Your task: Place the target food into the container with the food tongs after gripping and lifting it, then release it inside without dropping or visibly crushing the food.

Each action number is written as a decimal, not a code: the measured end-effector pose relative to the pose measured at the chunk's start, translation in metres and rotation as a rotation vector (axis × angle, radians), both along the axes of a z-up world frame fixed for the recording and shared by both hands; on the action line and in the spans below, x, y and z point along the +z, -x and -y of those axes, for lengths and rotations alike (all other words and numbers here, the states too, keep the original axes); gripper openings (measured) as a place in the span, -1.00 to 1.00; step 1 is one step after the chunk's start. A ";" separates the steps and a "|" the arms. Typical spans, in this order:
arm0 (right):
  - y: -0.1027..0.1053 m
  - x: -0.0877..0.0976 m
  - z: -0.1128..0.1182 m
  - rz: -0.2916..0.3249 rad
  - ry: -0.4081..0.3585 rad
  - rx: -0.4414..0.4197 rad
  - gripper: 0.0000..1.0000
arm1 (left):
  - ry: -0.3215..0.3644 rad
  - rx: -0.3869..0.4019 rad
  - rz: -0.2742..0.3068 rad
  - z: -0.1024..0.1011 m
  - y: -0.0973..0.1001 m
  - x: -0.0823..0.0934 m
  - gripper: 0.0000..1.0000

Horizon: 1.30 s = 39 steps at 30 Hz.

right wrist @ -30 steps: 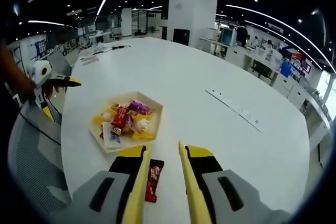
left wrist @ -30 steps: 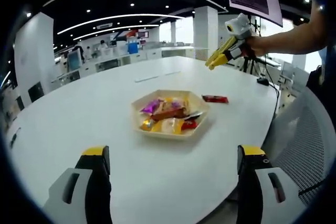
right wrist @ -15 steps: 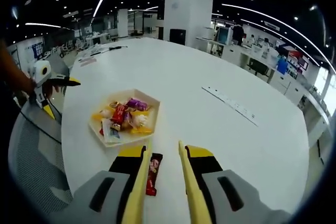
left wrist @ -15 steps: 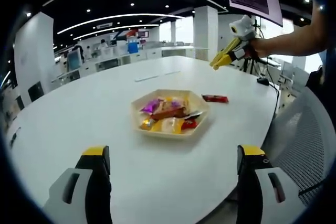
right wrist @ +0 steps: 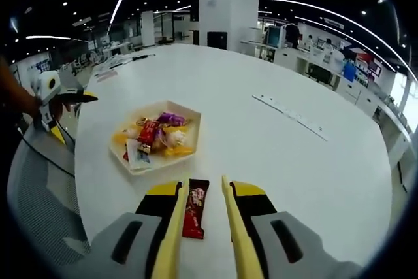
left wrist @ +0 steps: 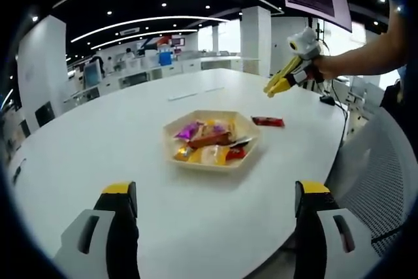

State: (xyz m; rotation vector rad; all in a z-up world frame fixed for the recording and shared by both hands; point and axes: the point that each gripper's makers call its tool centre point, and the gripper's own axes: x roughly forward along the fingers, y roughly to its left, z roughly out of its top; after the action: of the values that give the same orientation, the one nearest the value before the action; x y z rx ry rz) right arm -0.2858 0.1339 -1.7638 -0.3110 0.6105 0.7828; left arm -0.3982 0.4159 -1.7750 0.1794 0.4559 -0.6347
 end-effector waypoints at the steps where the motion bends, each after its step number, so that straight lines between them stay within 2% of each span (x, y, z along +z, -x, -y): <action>1: 0.000 -0.001 0.000 -0.001 0.002 -0.001 -0.43 | 0.000 0.000 0.000 0.000 0.000 0.000 0.95; 14: 0.004 -0.028 -0.007 -0.031 0.005 -0.013 -0.42 | 0.022 -0.003 0.004 0.003 0.001 0.004 0.99; 24: 0.008 -0.054 -0.009 -0.077 0.020 -0.023 -0.42 | 0.034 -0.006 -0.001 0.004 0.001 0.004 0.99; 39: 0.011 -0.070 -0.010 -0.091 0.056 -0.021 -0.43 | 0.030 -0.005 -0.006 0.003 0.001 0.003 0.99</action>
State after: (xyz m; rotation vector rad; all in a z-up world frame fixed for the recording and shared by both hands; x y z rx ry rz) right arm -0.2971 0.1441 -1.8342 -0.3210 0.7207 0.7637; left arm -0.3992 0.4124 -1.7724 0.1505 0.4515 -0.6469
